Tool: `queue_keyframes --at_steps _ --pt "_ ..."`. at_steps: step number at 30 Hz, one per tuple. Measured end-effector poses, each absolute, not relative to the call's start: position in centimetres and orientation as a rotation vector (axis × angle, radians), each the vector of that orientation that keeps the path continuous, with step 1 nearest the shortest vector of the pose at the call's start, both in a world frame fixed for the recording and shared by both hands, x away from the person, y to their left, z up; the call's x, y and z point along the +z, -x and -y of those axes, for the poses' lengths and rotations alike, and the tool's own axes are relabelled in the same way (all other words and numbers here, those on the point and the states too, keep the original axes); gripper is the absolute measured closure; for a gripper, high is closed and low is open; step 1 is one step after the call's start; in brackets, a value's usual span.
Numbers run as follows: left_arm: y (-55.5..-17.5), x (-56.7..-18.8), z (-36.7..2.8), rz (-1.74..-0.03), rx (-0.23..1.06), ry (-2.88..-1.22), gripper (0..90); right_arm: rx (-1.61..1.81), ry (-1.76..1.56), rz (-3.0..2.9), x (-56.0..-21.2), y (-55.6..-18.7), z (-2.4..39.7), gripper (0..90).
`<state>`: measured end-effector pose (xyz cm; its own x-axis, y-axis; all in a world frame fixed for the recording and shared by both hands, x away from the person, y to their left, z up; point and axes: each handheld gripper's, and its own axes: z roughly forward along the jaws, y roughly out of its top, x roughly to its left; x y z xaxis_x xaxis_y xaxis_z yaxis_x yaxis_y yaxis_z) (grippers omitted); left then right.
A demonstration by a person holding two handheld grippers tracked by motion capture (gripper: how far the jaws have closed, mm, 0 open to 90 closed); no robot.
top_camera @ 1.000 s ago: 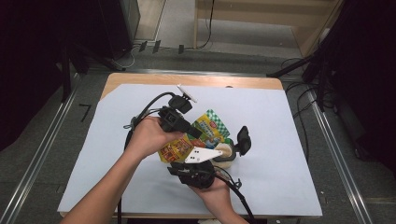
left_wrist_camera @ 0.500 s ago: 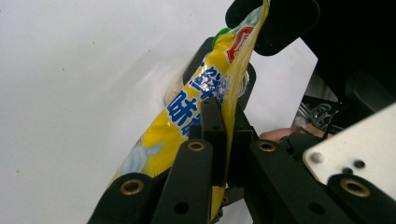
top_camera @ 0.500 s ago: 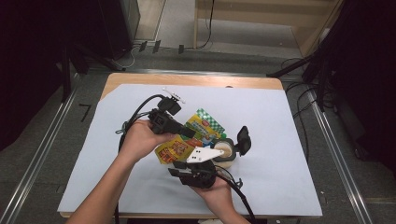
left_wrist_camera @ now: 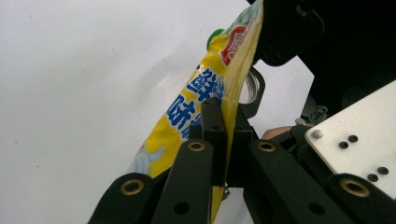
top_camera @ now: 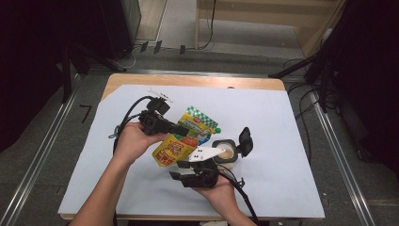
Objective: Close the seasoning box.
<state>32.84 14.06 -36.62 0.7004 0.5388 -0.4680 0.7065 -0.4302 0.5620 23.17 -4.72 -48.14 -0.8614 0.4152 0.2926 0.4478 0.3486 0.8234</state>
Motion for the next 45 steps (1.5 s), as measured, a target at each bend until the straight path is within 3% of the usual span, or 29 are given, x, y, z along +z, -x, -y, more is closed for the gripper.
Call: queue_keyframes --at_steps 18,45 --pt "-35.5 -36.5 -18.1 -1.024 -0.216 -2.023 90.0 -1.566 0.846 2.570 -48.2 -23.5 5.7 50.0" --pt "-38.7 -37.8 -19.2 -1.073 -0.143 -1.932 90.0 -1.543 0.928 2.568 -48.7 -22.8 7.1 49.5"
